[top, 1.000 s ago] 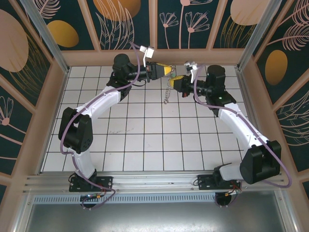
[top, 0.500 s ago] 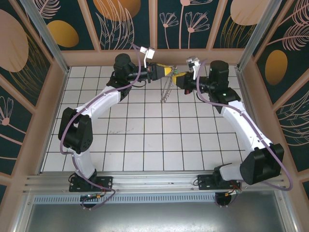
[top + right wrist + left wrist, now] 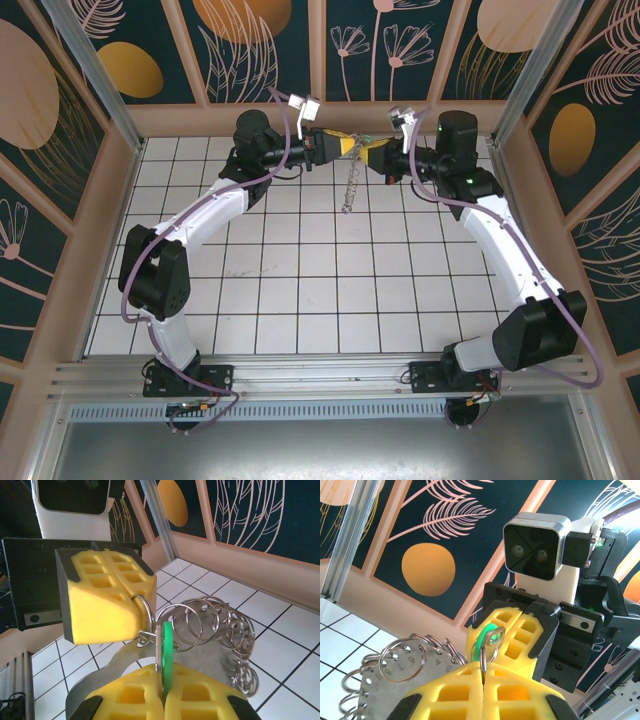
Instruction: Put the keys on the keyring
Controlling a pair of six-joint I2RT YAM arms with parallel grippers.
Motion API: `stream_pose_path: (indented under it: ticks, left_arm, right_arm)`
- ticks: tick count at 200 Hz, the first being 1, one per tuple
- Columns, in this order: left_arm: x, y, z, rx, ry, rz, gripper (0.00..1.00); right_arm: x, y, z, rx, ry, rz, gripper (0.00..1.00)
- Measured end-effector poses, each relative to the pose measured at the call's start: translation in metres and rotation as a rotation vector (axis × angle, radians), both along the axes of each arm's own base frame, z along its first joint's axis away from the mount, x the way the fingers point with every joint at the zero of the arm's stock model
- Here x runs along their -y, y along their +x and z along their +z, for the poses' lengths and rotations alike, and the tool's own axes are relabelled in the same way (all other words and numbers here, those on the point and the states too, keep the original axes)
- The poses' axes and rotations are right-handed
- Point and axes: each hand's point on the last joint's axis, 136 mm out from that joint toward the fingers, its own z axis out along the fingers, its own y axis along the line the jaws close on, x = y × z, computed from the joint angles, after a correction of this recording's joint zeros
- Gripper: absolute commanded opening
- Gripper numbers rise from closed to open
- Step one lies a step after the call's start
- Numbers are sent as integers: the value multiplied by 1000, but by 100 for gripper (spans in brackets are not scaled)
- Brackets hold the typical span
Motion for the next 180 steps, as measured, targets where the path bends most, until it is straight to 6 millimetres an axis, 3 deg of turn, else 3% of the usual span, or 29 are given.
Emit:
stream_pose_path:
  ticks: [110, 180]
  left_arm:
    - [-3, 2, 4, 10, -7, 14, 0]
    - [-4, 3, 4, 11, -8, 16, 0]
  right_arm:
    - [-10, 9, 14, 7, 7, 44, 0]
    - [-10, 11, 12, 23, -24, 28, 0]
